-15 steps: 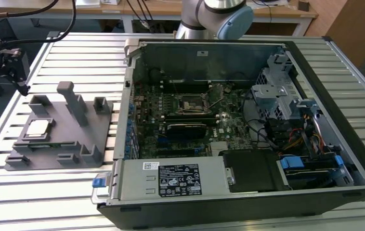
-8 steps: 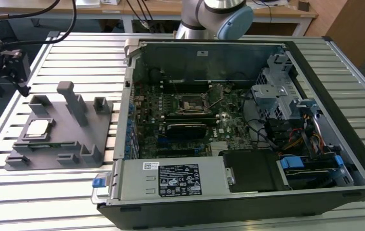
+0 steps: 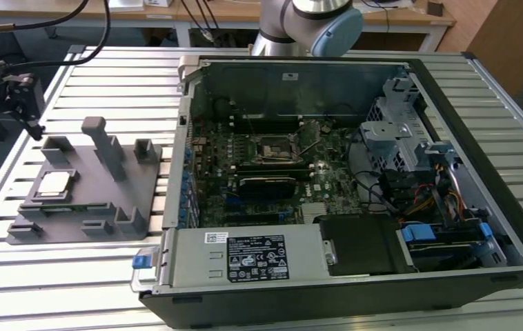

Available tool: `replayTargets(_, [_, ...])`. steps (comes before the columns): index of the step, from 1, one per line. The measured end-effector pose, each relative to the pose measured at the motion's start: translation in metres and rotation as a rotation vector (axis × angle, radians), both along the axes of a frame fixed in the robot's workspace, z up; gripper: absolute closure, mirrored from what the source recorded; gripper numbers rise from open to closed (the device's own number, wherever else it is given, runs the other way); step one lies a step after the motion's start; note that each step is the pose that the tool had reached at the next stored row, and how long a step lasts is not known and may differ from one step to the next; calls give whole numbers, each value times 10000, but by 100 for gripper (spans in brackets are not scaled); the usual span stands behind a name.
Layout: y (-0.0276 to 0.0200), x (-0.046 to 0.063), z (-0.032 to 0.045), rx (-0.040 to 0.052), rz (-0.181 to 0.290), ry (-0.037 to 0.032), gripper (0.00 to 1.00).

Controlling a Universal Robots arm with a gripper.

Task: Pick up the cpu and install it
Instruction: 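Pick up the cpu and move it towards the insertion slot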

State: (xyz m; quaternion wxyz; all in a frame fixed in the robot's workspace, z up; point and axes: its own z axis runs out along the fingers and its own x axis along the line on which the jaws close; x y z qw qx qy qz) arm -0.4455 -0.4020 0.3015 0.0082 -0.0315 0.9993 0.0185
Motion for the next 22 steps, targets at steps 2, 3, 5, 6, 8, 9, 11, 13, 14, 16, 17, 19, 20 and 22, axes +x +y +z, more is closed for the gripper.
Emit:
replayTargets(2, [1, 0, -24, -8, -1, 2, 46])
replayTargets(3, [1, 0, -40, -9, -1, 1, 46])
replayTargets(5, [1, 0, -75, -16, -1, 1, 46])
replayTargets(6, [1, 0, -93, -22, -1, 1, 46])
replayTargets(8, [0, 0, -129, -39, -1, 2, 46])
replayTargets(9, [0, -1, -147, -48, -1, 2, 46])
replayTargets(11, [0, 0, -184, -69, -1, 2, 46])
replayTargets(13, [1, 0, -219, -90, -1, 1, 46])
replayTargets(14, [0, 0, -235, -103, -1, 1, 46])
replayTargets(16, [0, 0, -271, -118, -13, -3, 44])
replayTargets(17, [0, 0, -289, -120, -30, -6, 39])
replayTargets(19, [-1, -1, -326, -121, -59, -8, 33])
replayTargets(20, [-4, -1, -345, -121, -77, -9, 27])
replayTargets(22, [-8, -1, -380, -122, -145, -7, 27])
